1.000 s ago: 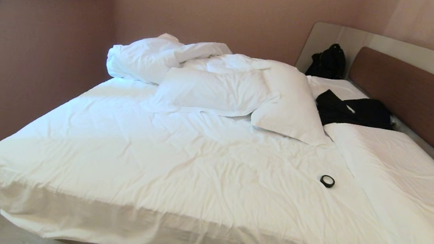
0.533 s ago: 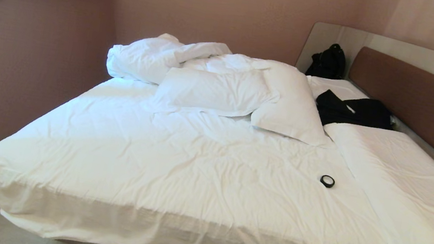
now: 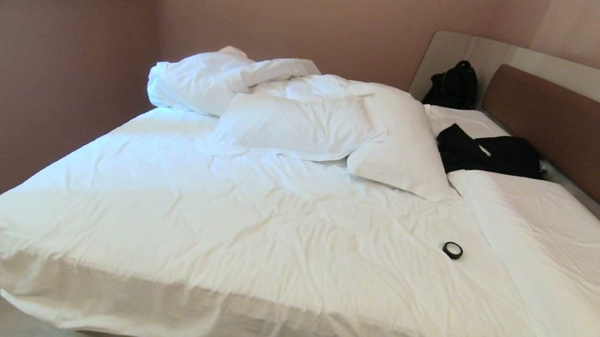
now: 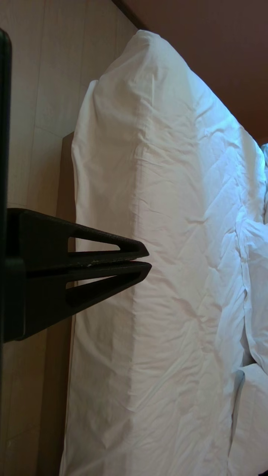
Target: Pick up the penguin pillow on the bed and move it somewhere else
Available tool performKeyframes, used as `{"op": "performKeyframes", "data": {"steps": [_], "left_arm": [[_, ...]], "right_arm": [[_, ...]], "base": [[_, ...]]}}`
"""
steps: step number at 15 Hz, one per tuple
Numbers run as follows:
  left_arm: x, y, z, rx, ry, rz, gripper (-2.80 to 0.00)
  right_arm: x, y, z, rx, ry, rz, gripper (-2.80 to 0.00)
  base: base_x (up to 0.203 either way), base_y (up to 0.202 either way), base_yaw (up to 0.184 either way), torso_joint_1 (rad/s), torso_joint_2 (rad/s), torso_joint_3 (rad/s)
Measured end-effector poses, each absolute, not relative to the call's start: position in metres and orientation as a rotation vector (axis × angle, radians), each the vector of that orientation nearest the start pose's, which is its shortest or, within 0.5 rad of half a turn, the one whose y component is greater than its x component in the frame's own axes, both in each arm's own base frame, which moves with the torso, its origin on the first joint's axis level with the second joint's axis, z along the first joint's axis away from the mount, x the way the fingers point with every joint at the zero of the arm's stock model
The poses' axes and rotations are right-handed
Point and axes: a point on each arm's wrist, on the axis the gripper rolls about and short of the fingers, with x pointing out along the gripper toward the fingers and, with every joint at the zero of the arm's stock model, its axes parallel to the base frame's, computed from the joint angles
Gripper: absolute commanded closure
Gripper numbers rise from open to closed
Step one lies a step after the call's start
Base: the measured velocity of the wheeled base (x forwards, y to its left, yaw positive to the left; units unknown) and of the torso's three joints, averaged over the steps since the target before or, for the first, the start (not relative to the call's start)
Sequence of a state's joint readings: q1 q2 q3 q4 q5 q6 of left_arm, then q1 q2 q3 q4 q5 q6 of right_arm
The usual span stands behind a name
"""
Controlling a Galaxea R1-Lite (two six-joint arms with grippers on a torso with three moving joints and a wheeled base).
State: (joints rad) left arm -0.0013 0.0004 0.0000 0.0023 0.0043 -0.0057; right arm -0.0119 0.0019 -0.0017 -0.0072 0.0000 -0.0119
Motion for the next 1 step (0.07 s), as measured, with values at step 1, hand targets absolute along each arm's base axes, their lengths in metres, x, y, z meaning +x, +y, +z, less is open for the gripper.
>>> {"op": "performKeyframes", "data": {"steps": [1], "left_arm": [[-0.0228, 0.0001, 0.0753, -0.005, 0.002, 0.003, 0.00]], "right_arm": [[-0.0228, 0.0003, 0.0767, -0.011, -0.006, -0.012, 0.00]], "base": [[0.000, 0.000, 0.000, 0.000, 0.00, 0.000]]}}
